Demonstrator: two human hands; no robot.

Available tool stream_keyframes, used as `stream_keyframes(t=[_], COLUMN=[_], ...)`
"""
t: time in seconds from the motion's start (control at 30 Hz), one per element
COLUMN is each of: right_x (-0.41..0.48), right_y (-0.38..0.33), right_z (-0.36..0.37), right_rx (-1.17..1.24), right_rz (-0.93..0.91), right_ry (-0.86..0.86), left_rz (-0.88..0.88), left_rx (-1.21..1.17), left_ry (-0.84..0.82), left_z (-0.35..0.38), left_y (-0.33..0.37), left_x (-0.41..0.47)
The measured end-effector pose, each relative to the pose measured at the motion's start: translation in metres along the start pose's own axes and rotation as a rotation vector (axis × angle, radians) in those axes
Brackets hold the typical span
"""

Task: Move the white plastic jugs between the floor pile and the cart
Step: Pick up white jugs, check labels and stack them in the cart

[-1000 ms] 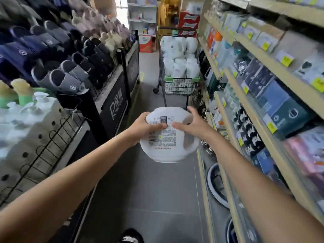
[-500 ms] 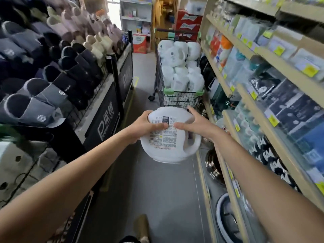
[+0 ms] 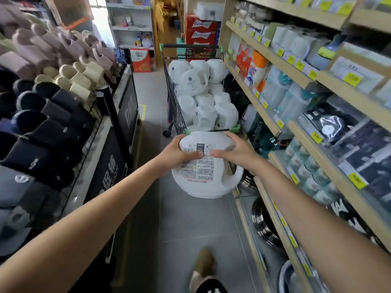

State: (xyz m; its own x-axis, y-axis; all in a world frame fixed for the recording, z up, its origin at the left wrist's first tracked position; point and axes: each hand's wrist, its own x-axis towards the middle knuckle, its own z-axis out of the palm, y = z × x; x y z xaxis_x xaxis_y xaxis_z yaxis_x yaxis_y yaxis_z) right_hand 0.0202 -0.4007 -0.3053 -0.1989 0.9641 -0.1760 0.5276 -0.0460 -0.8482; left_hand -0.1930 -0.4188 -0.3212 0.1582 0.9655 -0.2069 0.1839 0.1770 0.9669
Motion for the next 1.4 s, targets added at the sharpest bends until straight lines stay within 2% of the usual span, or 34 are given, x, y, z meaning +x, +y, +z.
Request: stream_keyframes(t=[0.37,0.7,0.87,1.03,1.4], right_x=[0.214,0.370,0.429,0.496,0.641], right_y=[-0.008,0.002,0.026,0.047,0.068], right_z=[-0.026,-0.088,-0.114,-0.139,-0.164], right_rx=[0.024,-0.017,-0.034,-0.125,-0.243], right_rz=[-0.047,-0.044,0.017,0.119,0.190], right_ry=[0.112,0.236,0.317,0.471,0.719], left_rz=[0.018,-0.025,-0.032,0.018,-0.051], left_rx=[0.043,-0.003,0.078,0.145,0.155], left_ry=[0.003,-0.027,-0.124,-0.325,-0.497], left_z=[-0.068,-0.074,-0.062,-0.052,-0.047], left_y=[0.036,0.070,0.082,0.098,0.110], left_x=[0.209,0.393,0.479,0.589,0.796])
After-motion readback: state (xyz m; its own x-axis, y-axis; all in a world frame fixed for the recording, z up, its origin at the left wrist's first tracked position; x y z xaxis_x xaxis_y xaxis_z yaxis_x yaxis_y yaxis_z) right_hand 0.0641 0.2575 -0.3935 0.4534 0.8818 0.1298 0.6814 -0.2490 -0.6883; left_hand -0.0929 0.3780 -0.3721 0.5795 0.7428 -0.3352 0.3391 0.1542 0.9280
